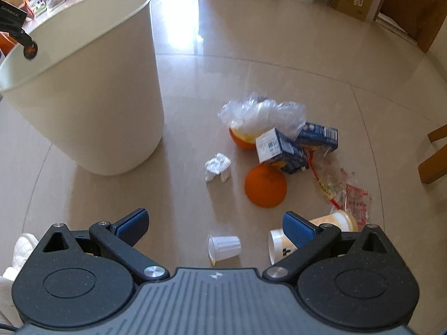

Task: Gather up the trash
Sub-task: 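Clamp the bin rim with the left gripper while the right gripper approaches the white paper cup, then grasp the small white paper cup with the right gripper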

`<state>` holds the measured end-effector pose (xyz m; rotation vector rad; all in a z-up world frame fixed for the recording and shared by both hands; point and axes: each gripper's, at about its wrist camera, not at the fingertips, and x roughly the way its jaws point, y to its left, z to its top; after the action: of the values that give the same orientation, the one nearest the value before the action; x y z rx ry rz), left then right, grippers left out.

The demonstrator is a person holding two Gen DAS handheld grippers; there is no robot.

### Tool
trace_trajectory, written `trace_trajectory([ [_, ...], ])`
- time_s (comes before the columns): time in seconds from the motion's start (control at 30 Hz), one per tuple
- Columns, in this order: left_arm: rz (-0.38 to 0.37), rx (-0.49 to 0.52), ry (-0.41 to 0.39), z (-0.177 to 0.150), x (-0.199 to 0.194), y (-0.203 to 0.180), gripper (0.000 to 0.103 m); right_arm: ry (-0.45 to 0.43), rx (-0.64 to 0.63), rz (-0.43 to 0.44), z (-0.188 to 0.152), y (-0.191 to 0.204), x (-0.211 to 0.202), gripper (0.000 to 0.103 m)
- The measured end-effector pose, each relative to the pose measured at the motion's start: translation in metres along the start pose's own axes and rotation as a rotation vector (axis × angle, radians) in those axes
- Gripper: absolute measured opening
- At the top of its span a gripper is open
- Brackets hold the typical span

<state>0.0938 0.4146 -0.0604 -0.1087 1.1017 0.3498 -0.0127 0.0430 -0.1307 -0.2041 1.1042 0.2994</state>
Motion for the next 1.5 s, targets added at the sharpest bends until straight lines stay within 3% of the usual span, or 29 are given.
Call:
trace_trajectory([
  [0.1, -0.027, 0.008, -0.005, -0.002, 0.008, 0.000, 0.063, 0.022, 0.002, 0.008, -0.007, 0.002, 0.008, 0.103],
  [0.17, -0.041, 0.006, -0.006, -0.004, 0.013, 0.004, 0.050, 0.029, -0.005, 0.015, -0.011, 0.003, 0.012, 0.103],
  [0.33, -0.049, -0.001, -0.031, -0.004, 0.022, 0.008, 0.037, 0.035, -0.026, 0.037, -0.026, 0.008, 0.018, 0.103],
  [0.57, -0.056, 0.040, -0.064, -0.008, 0.022, 0.001, 0.033, 0.069, -0.071, 0.059, -0.047, 0.021, 0.029, 0.103],
  [0.7, -0.061, 0.053, -0.073, -0.012, 0.019, -0.007, 0.033, 0.064, -0.118, 0.021, -0.058, 0.026, 0.039, 0.103],
  [0.87, -0.100, 0.040, -0.071, -0.016, 0.019, -0.008, 0.020, 0.056, -0.191, -0.025, -0.066, 0.027, 0.065, 0.102],
  [1.1, -0.092, 0.058, -0.077, -0.020, 0.020, -0.010, 0.015, 0.128, -0.136, -0.054, -0.067, 0.013, 0.122, 0.092],
  [1.33, -0.081, 0.070, -0.085, -0.019, 0.020, -0.015, 0.015, 0.140, -0.088, -0.060, -0.063, 0.002, 0.148, 0.086],
  [1.5, -0.079, 0.071, -0.087, -0.019, 0.020, -0.015, 0.015, 0.149, -0.076, -0.041, -0.059, -0.001, 0.157, 0.067],
])
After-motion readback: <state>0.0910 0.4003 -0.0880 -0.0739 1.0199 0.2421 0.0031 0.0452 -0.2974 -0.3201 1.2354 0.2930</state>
